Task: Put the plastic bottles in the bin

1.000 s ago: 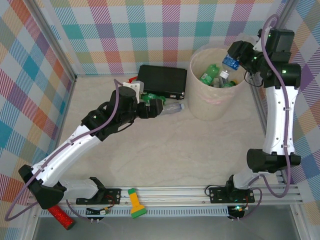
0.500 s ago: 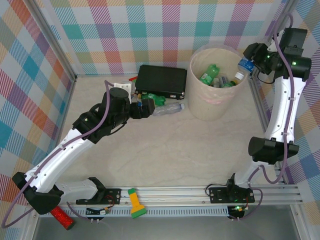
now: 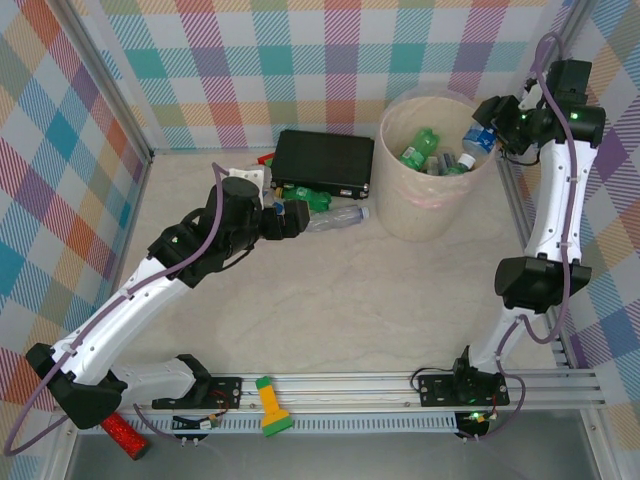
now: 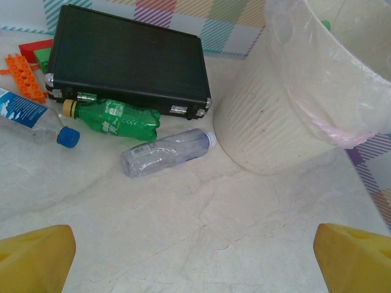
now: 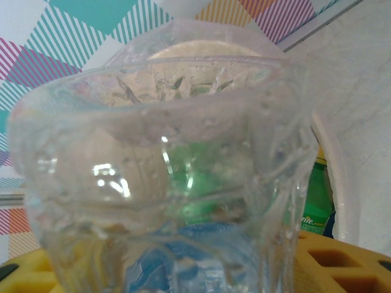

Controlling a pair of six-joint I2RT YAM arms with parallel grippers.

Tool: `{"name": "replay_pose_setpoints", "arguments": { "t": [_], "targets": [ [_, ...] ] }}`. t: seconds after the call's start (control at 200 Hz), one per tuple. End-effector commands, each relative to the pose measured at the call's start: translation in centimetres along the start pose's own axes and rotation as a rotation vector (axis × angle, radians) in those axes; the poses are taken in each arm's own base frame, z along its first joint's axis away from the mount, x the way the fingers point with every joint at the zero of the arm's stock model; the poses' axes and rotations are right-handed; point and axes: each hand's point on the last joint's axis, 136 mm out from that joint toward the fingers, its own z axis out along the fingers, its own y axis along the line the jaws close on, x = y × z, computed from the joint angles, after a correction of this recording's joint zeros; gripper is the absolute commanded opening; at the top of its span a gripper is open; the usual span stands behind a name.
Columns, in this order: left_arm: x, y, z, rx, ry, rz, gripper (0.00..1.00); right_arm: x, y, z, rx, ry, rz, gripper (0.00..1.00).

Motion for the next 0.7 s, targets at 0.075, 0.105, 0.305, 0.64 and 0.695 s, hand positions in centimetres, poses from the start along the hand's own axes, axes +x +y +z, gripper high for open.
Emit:
{"name": "replay_pose_setpoints", "arguments": {
  "t": [0.075,0.105,0.305,0.64,0.695],
  "targets": [
    [-0.4,0.6,-0.1,-0.013,-0.015,-0.017,1.00,1.0,1.5,0.8,-0.042,0.058,-0.002,0.59],
    [-0.3,0.6,-0.1,-0.013,-0.013,-0.018,0.99,1.2,1.5,0.9,-0.039,0.068,-0.001,0.60],
    [-0.2,0.8,-0.3,-0.017,-0.017,-0.032,1.00,1.0,1.4,1.1,-0.020,0.063,-0.011,1.00],
    [0.0,0.9,-0.2,-0.019,-0.012,-0.033,0.99,0.3,2.6,-0.8,-0.042,0.003,-0.039,0.99],
    [0.1,0.9,0.0,-0.021,-0.007,-0.031,1.00,0.2,2.9,-1.3,-0.050,-0.009,-0.046,0.99]
  ]
}}
